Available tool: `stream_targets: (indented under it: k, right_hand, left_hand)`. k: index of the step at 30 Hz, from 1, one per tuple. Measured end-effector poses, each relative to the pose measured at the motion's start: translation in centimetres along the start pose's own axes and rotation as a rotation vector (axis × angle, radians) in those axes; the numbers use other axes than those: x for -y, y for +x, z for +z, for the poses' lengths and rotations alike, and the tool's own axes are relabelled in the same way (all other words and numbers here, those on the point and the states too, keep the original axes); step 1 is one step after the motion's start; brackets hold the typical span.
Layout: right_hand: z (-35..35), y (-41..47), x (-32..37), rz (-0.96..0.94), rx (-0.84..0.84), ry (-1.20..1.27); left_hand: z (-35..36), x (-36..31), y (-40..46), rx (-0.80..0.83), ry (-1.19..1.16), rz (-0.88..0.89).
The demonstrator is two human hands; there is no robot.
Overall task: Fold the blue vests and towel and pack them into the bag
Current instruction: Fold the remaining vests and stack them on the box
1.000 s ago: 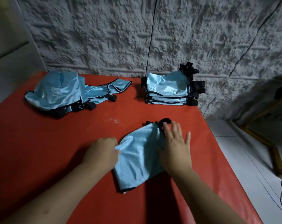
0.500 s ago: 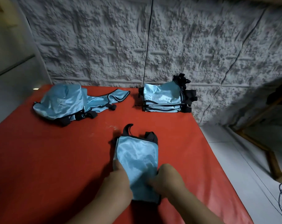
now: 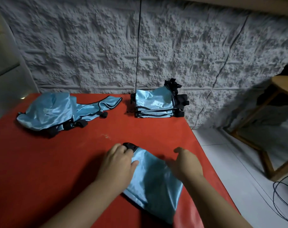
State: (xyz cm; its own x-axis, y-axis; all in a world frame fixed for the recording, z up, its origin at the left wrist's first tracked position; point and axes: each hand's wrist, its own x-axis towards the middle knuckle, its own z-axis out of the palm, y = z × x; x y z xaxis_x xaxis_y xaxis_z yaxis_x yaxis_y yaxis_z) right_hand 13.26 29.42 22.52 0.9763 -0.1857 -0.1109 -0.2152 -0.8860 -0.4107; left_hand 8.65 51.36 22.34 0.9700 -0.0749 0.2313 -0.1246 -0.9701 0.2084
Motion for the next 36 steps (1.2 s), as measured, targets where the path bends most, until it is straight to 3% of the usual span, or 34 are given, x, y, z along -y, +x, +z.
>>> stream_targets:
  k: [3, 6, 9, 14, 21, 27, 36]
  right_hand:
    - [-1.3, -0.4, -0.9, 0.091, 0.036, -0.075]
    - [-1.5, -0.8, -1.9, 0.114, 0.217, -0.091]
    - [0.0, -0.3, -2.8, 0.095, 0.26, -0.104]
    - [0.8, 0.1, -3.6, 0.084, 0.195, -0.138]
    - [0.1, 0.2, -3.9, 0.107, 0.353, 0.691]
    - [0.9, 0.4, -3.8, 0.217, 0.384, 0.831]
    - [0.7, 0.5, -4.4, 0.405, 0.387, 0.951]
  left_hand:
    - [1.0, 1.2, 2.2, 0.191, 0.077, -0.207]
    - [2.0, 2.2, 3.0, 0.351, -0.09, -0.399]
    - [1.6, 2.7, 3.2, 0.477, -0.231, -0.537]
    - [1.4, 3.2, 2.2, 0.619, -0.504, -0.598]
    - [-0.6, 4.1, 0.3, 0.601, -1.017, -0.563]
    - [-0.5, 2.8, 0.0, 0.504, -1.284, -0.664]
    - [0.6, 1.2, 0.7, 0.479, -1.38, -0.916]
